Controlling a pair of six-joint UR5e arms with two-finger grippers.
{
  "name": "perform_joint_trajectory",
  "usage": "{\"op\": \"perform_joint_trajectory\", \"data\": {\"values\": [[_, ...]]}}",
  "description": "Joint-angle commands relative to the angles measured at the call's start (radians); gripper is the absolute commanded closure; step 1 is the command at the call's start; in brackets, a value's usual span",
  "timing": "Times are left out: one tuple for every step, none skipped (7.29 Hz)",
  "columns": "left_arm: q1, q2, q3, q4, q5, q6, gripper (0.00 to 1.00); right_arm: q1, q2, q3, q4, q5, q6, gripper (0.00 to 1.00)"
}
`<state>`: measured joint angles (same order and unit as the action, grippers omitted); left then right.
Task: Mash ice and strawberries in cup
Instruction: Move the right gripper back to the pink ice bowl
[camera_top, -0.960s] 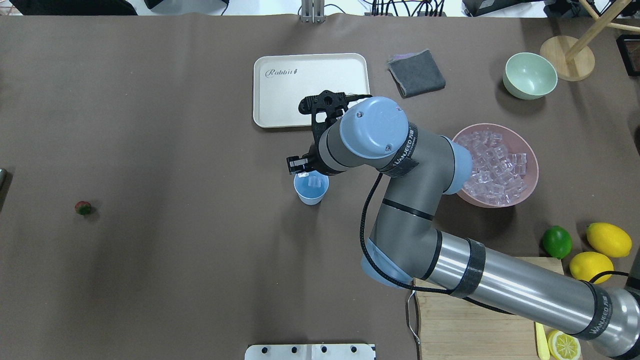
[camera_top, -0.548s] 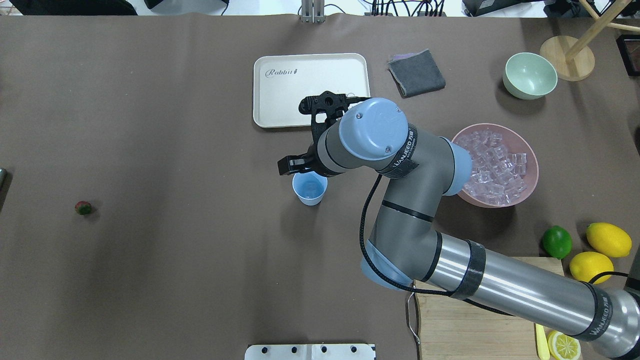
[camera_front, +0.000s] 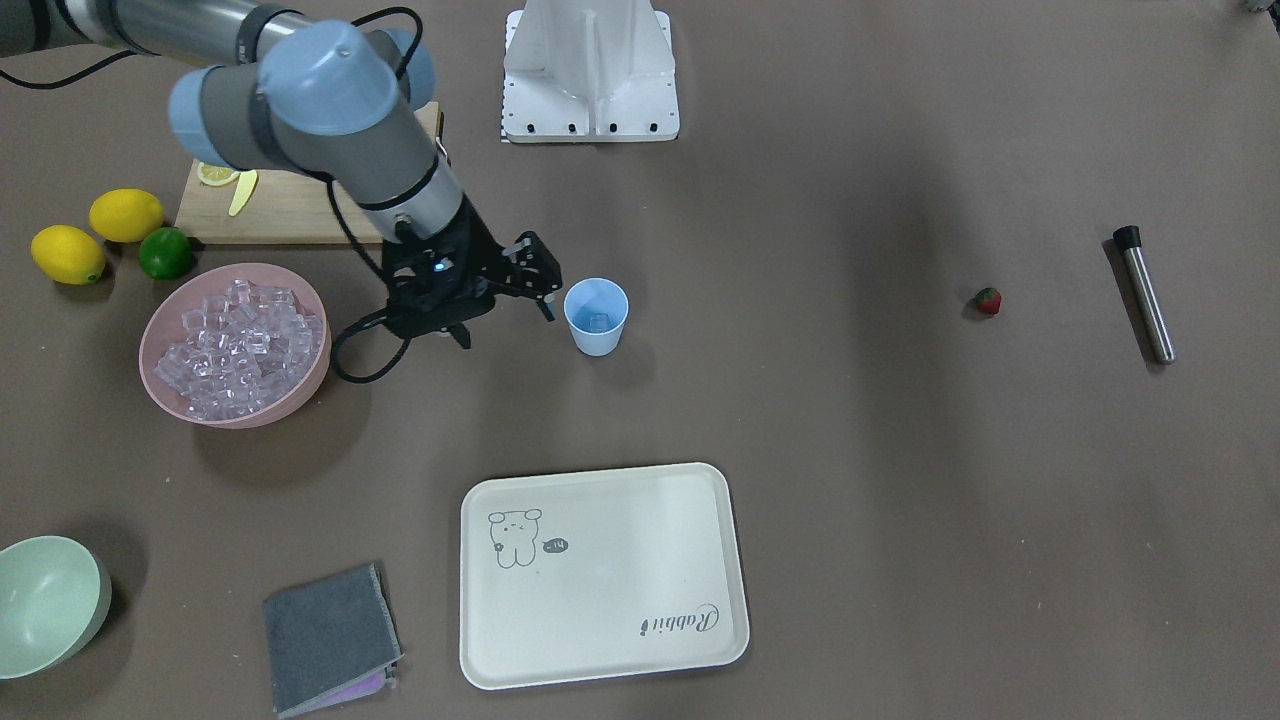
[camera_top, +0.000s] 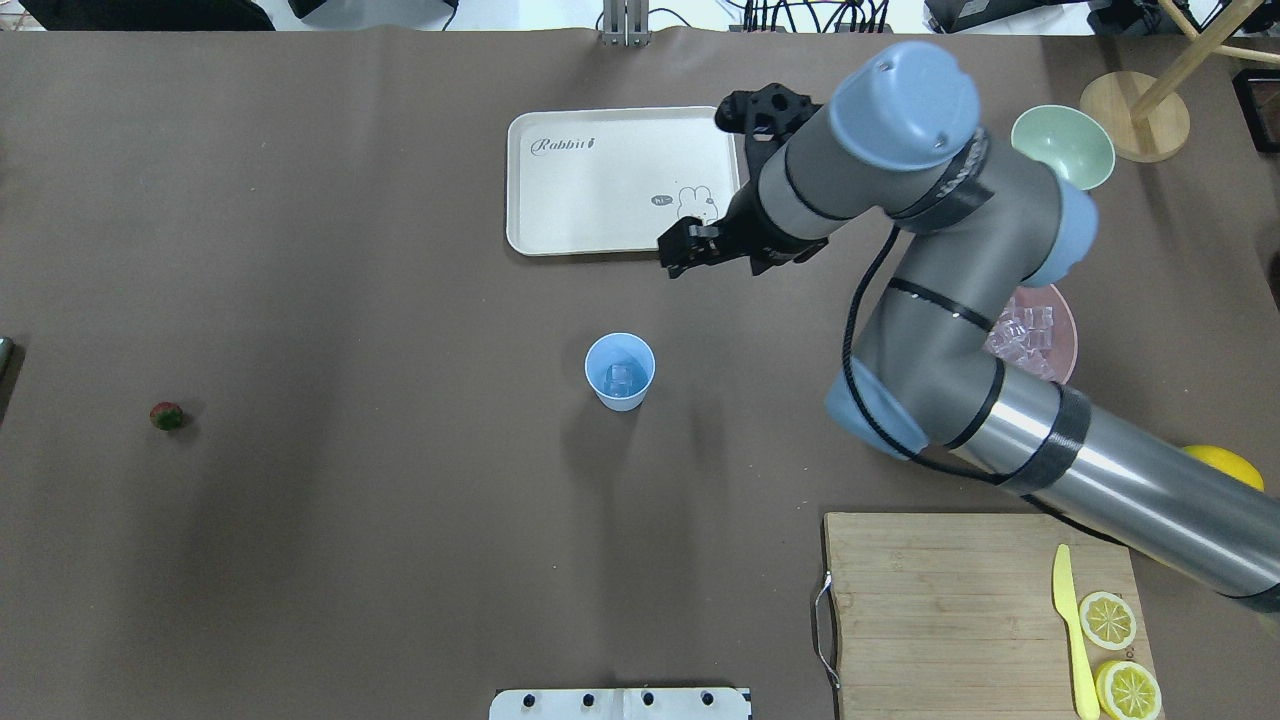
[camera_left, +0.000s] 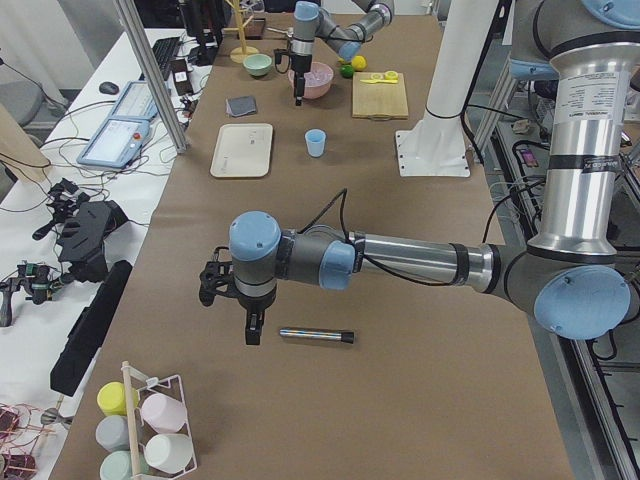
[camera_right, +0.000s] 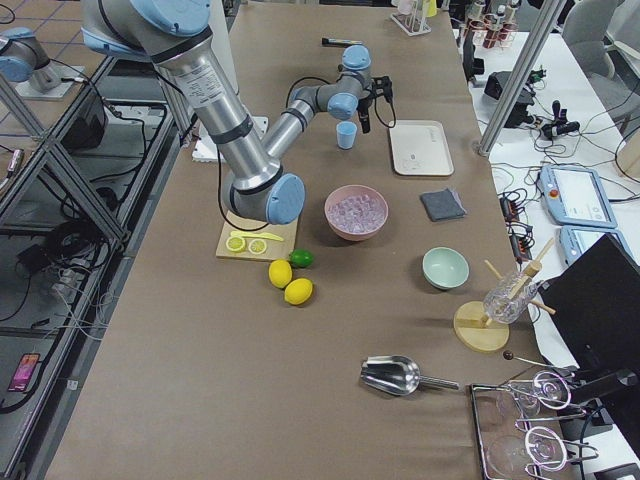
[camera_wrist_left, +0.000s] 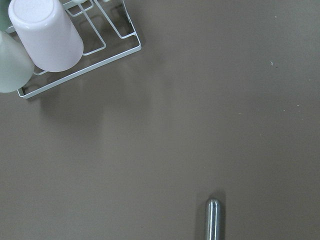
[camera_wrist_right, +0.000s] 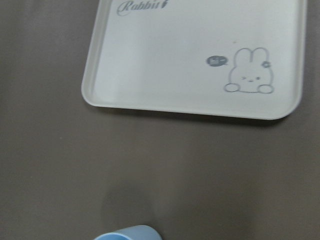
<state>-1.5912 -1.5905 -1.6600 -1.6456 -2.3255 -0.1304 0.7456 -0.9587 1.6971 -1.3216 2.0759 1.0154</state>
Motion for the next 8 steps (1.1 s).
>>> {"op": "perform_joint_trajectory", "data": {"values": [[0.000, 0.001, -0.017, 0.001, 0.000, 0.000, 0.02, 0.115, -0.073, 0.085, -0.175, 0.087, -0.121, 0.00], [0.000, 0.000, -0.018, 0.000, 0.000, 0.000, 0.02, 0.133, -0.119, 0.123, -0.230, 0.086, -0.196, 0.00], [0.000, -0.002, -0.018, -0.005, 0.000, 0.000, 0.02, 0.142, -0.199, 0.153, -0.231, 0.082, -0.263, 0.00], [0.000, -0.002, -0.024, -0.006, 0.000, 0.000, 0.02, 0.144, -0.271, 0.173, -0.223, 0.072, -0.321, 0.00], [0.000, -0.002, -0.035, -0.005, 0.000, 0.000, 0.02, 0.146, -0.303, 0.173, -0.220, 0.070, -0.360, 0.00], [-0.001, -0.002, -0.041, -0.003, 0.002, 0.000, 0.02, 0.144, -0.313, 0.168, -0.222, 0.069, -0.360, 0.00], [0.000, -0.002, -0.041, -0.005, 0.002, 0.002, 0.02, 0.141, -0.325, 0.168, -0.222, 0.070, -0.360, 0.01], [0.000, -0.002, -0.041, -0.005, 0.002, 0.002, 0.02, 0.129, -0.327, 0.164, -0.222, 0.066, -0.360, 0.01]]}}
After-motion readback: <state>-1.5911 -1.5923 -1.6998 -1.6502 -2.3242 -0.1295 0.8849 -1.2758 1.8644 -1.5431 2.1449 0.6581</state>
